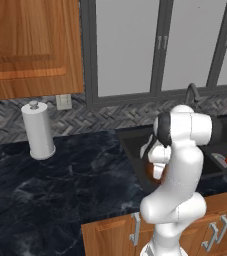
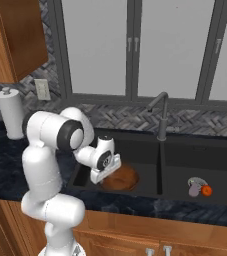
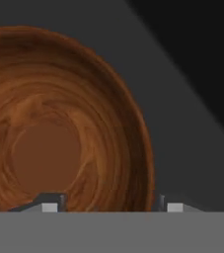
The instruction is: Dump the apple and eggplant from the bowl so the bowl can be washed. Place the bowl in the sink after clearing the leftovers.
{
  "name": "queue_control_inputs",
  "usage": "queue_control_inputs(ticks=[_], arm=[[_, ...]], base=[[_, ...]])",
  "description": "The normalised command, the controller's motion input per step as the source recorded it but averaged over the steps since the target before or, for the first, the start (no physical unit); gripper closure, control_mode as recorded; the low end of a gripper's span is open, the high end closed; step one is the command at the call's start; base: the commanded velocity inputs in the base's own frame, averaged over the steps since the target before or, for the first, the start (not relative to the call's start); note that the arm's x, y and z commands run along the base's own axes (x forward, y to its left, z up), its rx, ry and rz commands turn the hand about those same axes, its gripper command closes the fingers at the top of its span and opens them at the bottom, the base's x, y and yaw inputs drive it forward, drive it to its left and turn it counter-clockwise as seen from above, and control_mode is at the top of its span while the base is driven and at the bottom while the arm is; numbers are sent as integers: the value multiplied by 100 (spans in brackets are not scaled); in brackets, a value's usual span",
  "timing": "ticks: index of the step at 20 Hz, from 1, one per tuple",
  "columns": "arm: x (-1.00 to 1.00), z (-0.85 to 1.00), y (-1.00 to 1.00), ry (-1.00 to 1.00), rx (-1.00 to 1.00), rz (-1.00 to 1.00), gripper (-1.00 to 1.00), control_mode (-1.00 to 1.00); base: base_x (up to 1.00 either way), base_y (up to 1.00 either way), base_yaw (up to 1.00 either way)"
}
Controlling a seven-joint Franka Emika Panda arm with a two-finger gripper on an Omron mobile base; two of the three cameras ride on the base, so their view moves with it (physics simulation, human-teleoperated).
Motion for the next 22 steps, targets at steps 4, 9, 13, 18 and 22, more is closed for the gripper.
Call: queue_control_inputs(ticks=[4,9,13,18,22], arm=[[0,100,8,-17,-3,-14,-100,-100],[-2,100,16,-24,-5,-12,-100,-100],[-31,100,19,-31,-9,-9,-100,-100],[-59,100,20,-39,-11,-5,-100,-100],[-93,100,15,-51,-13,0,-100,-100]], base=[[0,0,0],[0,0,0],[0,0,0],[0,0,0],[0,0,0]])
